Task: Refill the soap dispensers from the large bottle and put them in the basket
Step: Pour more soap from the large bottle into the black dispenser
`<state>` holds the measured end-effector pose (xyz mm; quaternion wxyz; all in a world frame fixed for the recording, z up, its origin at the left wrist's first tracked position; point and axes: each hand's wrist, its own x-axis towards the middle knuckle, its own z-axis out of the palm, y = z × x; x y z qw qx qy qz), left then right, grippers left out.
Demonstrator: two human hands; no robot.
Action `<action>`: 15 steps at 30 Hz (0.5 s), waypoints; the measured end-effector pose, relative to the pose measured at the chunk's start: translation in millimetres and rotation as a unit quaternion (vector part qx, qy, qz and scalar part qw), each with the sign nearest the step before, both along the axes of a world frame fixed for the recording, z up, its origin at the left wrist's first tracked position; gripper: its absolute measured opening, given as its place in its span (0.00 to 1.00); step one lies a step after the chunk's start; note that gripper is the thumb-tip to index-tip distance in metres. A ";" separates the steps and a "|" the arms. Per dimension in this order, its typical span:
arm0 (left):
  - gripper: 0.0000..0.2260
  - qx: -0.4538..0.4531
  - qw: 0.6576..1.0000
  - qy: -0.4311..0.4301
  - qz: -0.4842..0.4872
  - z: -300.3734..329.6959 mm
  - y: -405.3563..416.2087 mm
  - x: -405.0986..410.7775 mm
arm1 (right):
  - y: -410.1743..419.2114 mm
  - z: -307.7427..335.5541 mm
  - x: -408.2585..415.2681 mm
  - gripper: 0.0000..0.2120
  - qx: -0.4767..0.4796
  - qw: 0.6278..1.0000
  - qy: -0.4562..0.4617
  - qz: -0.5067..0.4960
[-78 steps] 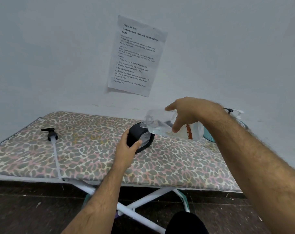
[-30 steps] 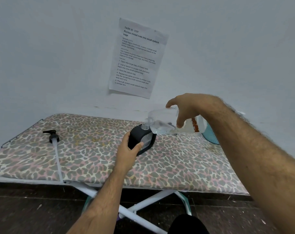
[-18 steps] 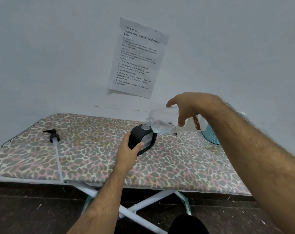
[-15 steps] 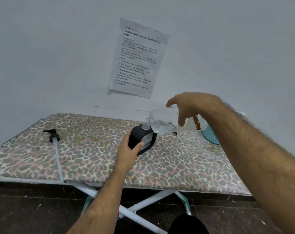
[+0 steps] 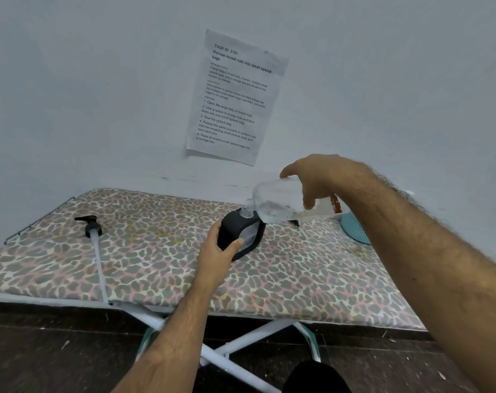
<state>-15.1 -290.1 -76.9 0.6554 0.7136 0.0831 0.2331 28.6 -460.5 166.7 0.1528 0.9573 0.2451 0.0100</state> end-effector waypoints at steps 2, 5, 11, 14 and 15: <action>0.26 0.000 1.000 0.001 -0.001 0.2 -0.1 0.3 | -0.4 0.2 -0.5 0.41 -0.006 1.000 -0.009 -0.001; 0.26 0.000 1.000 0.002 0.000 -0.3 0.4 0.4 | -0.6 0.4 -1.6 0.41 -0.016 1.000 -0.019 0.000; 0.26 -0.001 1.000 0.001 -0.001 -1.7 1.2 1.6 | -0.4 -0.3 -3.9 0.40 -0.047 0.998 -0.046 0.016; 0.25 0.000 1.000 0.001 0.000 -1.1 0.7 1.6 | -0.9 -1.7 -5.1 0.41 -0.060 0.997 -0.055 0.017; 0.25 -0.001 1.000 0.002 0.000 -0.8 0.6 1.3 | -0.9 -2.3 -5.6 0.42 -0.065 0.996 -0.057 0.018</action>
